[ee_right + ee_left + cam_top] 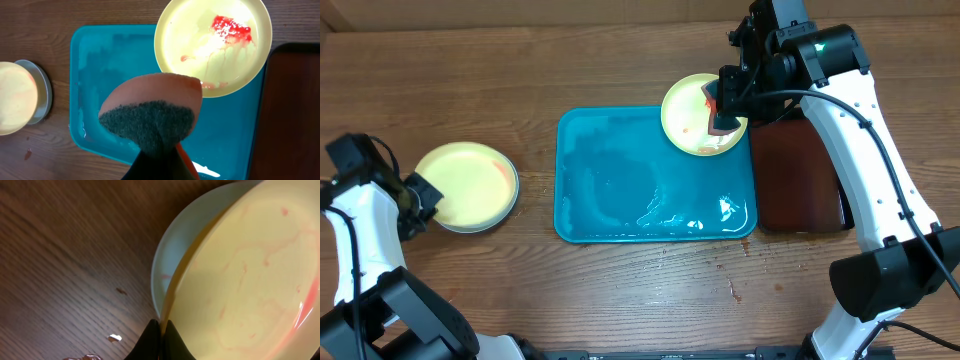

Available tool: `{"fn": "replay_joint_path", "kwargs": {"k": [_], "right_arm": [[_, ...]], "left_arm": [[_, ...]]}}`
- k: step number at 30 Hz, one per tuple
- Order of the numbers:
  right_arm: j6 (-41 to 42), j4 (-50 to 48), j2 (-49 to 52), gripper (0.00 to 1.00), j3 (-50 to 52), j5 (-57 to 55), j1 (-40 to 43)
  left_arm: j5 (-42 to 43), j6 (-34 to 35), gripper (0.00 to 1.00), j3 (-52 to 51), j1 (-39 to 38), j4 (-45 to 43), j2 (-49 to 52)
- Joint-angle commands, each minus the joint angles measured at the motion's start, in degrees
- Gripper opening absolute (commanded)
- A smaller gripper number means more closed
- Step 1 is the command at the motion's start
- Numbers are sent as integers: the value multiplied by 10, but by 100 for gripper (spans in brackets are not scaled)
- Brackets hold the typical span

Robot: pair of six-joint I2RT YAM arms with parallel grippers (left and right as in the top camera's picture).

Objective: Clean dirty plates on tray and stack at the side
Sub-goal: 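Reach left gripper to the remaining yellow plate's left rim and grip it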

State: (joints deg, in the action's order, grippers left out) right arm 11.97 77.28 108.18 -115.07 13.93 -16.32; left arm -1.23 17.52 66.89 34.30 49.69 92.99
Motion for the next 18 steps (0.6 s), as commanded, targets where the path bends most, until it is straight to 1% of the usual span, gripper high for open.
{"fn": "replay_joint_path", "kwargs": {"k": [1, 5, 6, 8, 10, 12, 15, 16, 18], "right_arm": [[-1, -2, -2, 4, -5, -4, -1], [0, -2, -2, 4, -5, -4, -1], [0, -2, -2, 4, -5, -4, -1], [0, -2, -2, 4, -5, -4, -1], [0, -1, -2, 4, -5, -4, -1], [0, 0, -2, 4, -5, -4, -1], [0, 0, -2, 4, -5, -4, -1], [0, 0, -2, 4, -5, -4, -1], [0, 0, -2, 4, -5, -4, -1]], "left_arm": [[-29, 29, 4, -29, 6, -21, -9], [-33, 29, 4, -59, 6, -54, -9], [-32, 29, 6, -63, 6, -61, -8], [-31, 29, 22, -67, 5, -69, -7], [-21, 29, 41, -67, 4, -74, -7], [4, 28, 65, -67, 4, -80, -7], [49, 16, 77, -67, 4, -94, -7], [70, 6, 80, -66, 3, -99, -7], [101, -7, 82, -62, -1, -101, -8]]}}
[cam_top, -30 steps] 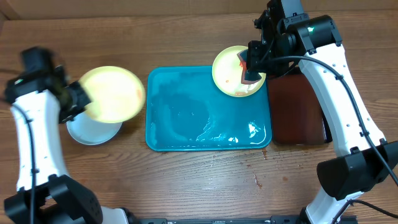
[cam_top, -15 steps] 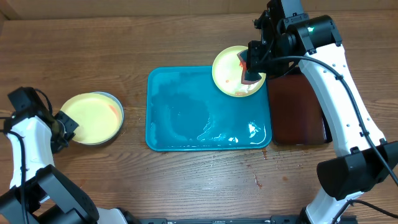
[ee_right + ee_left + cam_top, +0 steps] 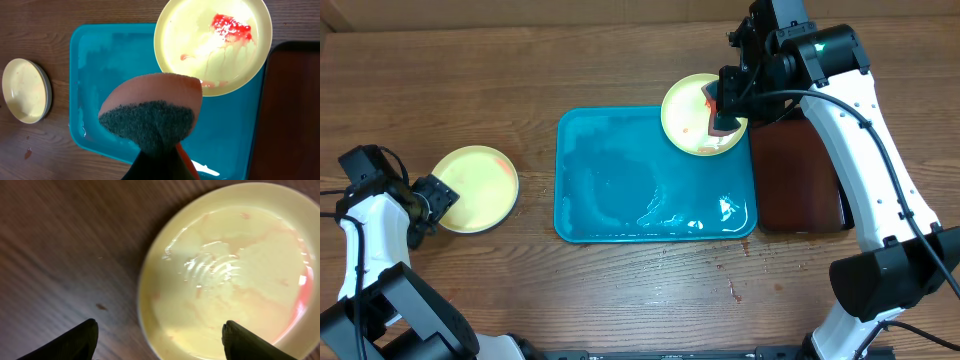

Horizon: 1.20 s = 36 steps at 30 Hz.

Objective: Clean dirty plates on tray and stack at the side
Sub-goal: 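Reach left gripper to the remaining yellow plate's left rim and grip it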

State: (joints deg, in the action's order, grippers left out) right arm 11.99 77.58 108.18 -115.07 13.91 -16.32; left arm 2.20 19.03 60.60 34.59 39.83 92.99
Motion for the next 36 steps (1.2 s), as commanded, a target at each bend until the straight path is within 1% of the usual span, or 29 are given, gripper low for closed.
{"fn": "replay_joint_path", "kwargs": {"k": [1, 4, 7, 10, 13, 17, 18, 21, 26, 30, 32, 36], "right_arm": [[-1, -3, -2, 4, -5, -4, -1], [-1, -3, -2, 4, -5, -4, -1], [-1, -4, -2, 4, -5, -4, -1], [-1, -6, -2, 4, -5, -4, -1], [-1, -6, -2, 4, -5, -4, -1], [-1, -6, -2, 4, -5, -4, 0], [-1, -6, -2, 4, -5, -4, 0], [-1, -6, -2, 4, -5, -4, 0], [-1, -5, -2, 4, -5, -4, 0], [-1, -5, -2, 4, -5, -4, 0], [-1, -5, -2, 4, -5, -4, 0], [-1, -5, -2, 4, -5, -4, -1]], "left_arm": [[82, -35, 85, 5, -9, -3, -8], [92, -58, 100, 27, -37, 12, -8], [88, -58, 100, 63, -89, 38, -8], [89, -58, 100, 110, -163, 61, -8], [89, -57, 100, 156, -256, 71, -7], [89, -9, 100, 207, -369, 52, 12], [89, 2, 100, 226, -396, 52, 30], [95, 19, 100, 274, -447, 56, 89], [104, 117, 100, 343, -499, 53, 194], [109, 202, 100, 352, -534, 7, 250], [109, 228, 100, 352, -552, -18, 269], [105, 254, 97, 352, -584, -72, 302]]}}
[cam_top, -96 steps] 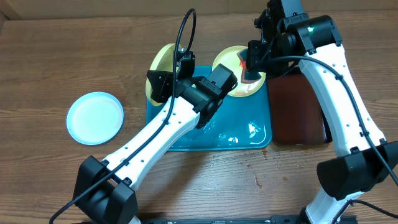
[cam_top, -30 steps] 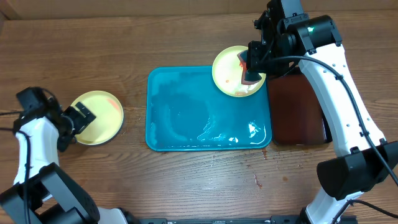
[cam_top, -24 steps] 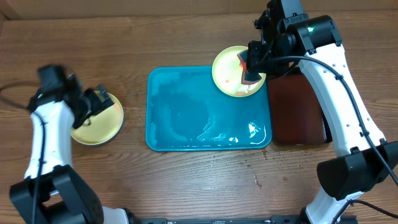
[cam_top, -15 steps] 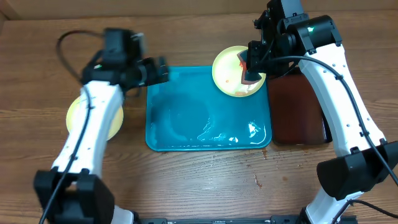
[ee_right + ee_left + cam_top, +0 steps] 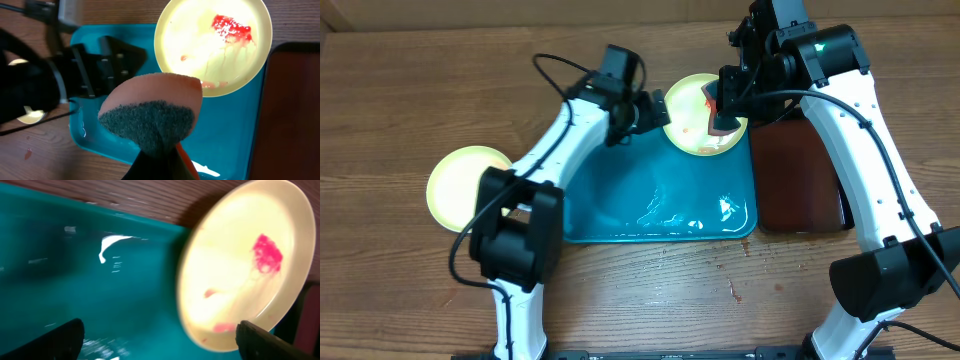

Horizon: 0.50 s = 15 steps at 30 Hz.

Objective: Clean dirty plates on tray and stack at the side
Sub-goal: 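Reach left gripper to the remaining yellow plate's left rim and grip it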

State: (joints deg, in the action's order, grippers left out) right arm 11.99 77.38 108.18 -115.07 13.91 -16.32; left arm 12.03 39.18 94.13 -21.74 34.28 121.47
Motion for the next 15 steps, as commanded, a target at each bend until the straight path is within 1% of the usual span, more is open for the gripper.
{"fn": "replay_joint_path", "kwargs": {"k": [1, 2, 3, 4, 5, 7, 10, 11, 13, 15], "right_arm": [[-1, -3, -2, 4, -5, -4, 0], [-1, -3, -2, 4, -5, -4, 0], [-1, -3, -2, 4, -5, -4, 0], [-1, -3, -2, 4, -5, -4, -1], [-1, -3, -2, 4, -5, -4, 0], [-1, -1, -2, 4, -5, -4, -1], [-1, 0, -2, 4, -5, -4, 0], [-1, 0, -2, 4, -5, -4, -1], [-1, 0, -2, 4, -5, -4, 0], [-1, 0, -2, 4, -5, -4, -1]], "left_arm": [[5, 64, 96, 17, -27, -26, 26], [2, 74, 92, 17, -31, -33, 34], [-3, 87, 86, 17, -35, -36, 44], [-8, 97, 77, 17, -37, -37, 53], [-12, 103, 73, 17, -38, -40, 61], [-17, 109, 67, 17, -40, -41, 77], [-19, 112, 64, 17, -40, -41, 95], [-19, 112, 58, 17, -40, -41, 100], [-19, 112, 42, 17, -40, -41, 105], [-20, 112, 33, 17, -40, -41, 109]]}}
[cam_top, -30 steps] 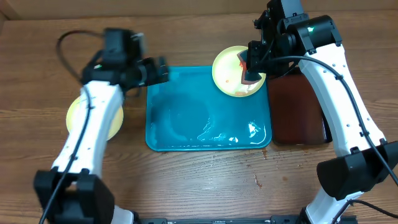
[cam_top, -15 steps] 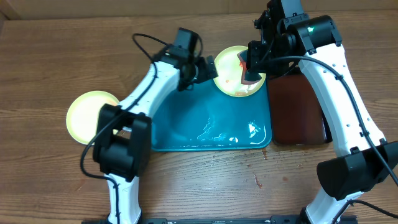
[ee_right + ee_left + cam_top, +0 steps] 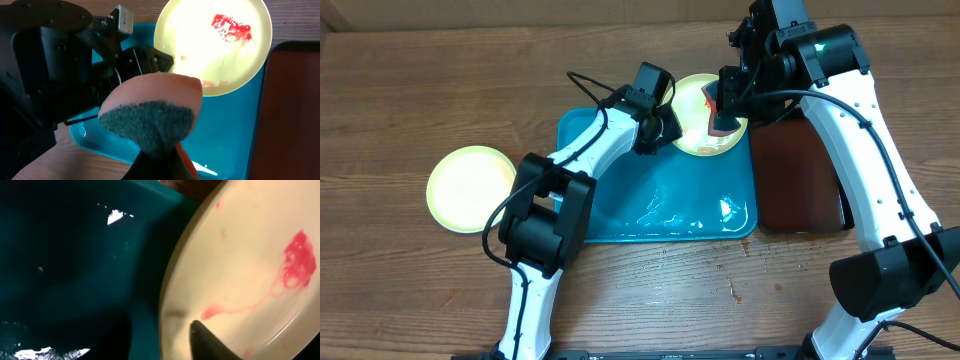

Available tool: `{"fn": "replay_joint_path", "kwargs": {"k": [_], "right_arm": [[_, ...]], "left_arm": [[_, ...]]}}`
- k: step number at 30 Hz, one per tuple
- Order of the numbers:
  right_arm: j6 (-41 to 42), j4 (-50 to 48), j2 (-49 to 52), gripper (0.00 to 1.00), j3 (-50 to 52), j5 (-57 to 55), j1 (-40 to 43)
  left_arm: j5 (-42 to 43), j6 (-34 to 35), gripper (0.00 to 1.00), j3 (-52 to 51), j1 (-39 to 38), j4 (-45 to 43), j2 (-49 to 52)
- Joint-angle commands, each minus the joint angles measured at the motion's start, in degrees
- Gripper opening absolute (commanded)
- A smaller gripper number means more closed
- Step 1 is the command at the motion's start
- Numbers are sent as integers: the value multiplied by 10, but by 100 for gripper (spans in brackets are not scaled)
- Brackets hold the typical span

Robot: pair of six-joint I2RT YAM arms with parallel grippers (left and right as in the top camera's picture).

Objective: Clean dirty plates on tray and stack at the side
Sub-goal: 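Reach left gripper to the remaining yellow plate's left rim and grip it, then hold the yellow plate rim with left gripper, tilting it on the tray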

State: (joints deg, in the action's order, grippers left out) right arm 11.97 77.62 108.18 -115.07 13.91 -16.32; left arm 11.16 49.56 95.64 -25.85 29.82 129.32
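A yellow dirty plate [image 3: 690, 95] with a red smear [image 3: 231, 27] lies on the far right corner of the teal tray [image 3: 620, 190]. My left gripper [image 3: 665, 128] is open at the plate's left rim. In the left wrist view one finger [image 3: 210, 342] lies over the plate [image 3: 240, 280] and the rim sits between the jaws. My right gripper [image 3: 160, 150] hangs above the plate, shut on an orange and grey sponge [image 3: 150, 107]. A stack of yellow plates [image 3: 470, 188] sits on the table to the left.
A dark brown tray [image 3: 800, 180] lies right of the teal tray, next to the dirty plate. Water glistens on the teal tray [image 3: 225, 130]. My left arm stretches across the teal tray's far left part.
My left gripper has moved right onto the dirty plate's rim and its jaws stand closer together. The right gripper and sponge have not moved.
My left gripper was shut on a yellow plate over the stack at the left. Then it stood open with that plate lying on the stack. Later it was open over the tray beside the dirty plate, and now straddles its rim. The right gripper held the sponge throughout.
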Motion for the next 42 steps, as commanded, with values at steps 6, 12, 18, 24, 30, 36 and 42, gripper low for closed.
{"fn": "replay_joint_path", "kwargs": {"k": [6, 12, 18, 24, 30, 36, 42], "right_arm": [[-1, -3, -2, 4, -5, -4, 0], [-1, -3, -2, 4, -5, -4, -1], [-1, -3, -2, 4, -5, -4, -1], [-1, -3, -2, 4, -5, -4, -1], [-1, -3, -1, 4, -5, -4, -1], [-1, 3, -1, 4, -5, -4, -1], [-1, 6, -1, 4, -5, -4, -1]], "left_arm": [[-28, 3, 4, 2, 2, 3, 33], [-43, -24, 4, 3, 26, 34, 22], [-95, -169, 4, 15, 70, 137, -31], [-142, -420, 4, 16, 97, 263, -78], [-177, -500, 9, 16, 97, 296, -77], [-155, -465, 100, 16, 97, 276, -77], [-171, -277, 100, 16, 117, 325, -84]]}}
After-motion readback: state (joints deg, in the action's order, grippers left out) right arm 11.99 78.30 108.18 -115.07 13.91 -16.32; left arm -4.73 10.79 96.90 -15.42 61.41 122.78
